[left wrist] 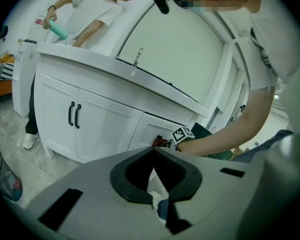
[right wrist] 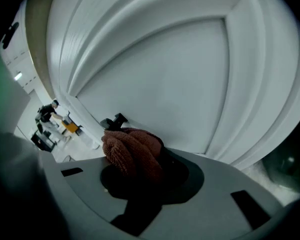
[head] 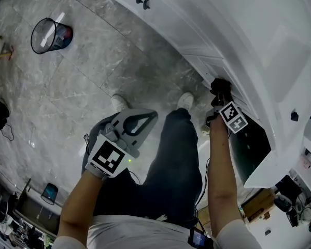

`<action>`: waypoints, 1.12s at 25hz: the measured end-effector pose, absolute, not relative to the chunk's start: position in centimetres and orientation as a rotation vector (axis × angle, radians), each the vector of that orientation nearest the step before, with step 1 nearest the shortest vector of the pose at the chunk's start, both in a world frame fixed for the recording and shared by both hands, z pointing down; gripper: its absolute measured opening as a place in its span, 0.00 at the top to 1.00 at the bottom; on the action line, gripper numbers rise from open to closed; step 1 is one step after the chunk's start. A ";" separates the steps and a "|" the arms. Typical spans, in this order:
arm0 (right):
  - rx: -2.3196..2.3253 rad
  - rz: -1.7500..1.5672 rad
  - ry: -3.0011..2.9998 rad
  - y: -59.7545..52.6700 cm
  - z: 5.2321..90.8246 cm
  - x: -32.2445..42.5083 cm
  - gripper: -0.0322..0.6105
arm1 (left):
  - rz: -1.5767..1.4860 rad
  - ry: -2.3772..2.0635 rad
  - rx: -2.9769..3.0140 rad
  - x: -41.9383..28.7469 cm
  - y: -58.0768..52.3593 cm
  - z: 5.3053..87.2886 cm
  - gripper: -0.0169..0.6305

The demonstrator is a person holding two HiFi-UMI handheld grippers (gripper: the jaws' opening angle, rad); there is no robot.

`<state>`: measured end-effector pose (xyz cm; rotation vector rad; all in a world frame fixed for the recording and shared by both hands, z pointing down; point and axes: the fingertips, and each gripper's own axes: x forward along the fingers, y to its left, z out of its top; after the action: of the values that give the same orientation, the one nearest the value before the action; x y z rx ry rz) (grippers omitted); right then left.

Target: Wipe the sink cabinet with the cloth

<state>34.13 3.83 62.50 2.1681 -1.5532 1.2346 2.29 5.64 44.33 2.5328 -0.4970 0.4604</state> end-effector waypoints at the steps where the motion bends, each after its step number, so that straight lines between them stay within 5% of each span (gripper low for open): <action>1: 2.136 1.202 -1.551 4.1 62.4 34.3 0.81 | 0.461 -0.499 2.529 2.2 5.7 44.3 0.96; 28: 1.976 0.941 -1.627 3.1 54.1 32.7 0.81 | 0.414 -0.572 2.498 1.1 5.9 42.3 0.96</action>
<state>32.66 3.06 54.09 1.9761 -1.6271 0.9407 1.12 5.87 42.30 2.4983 -0.5720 0.4142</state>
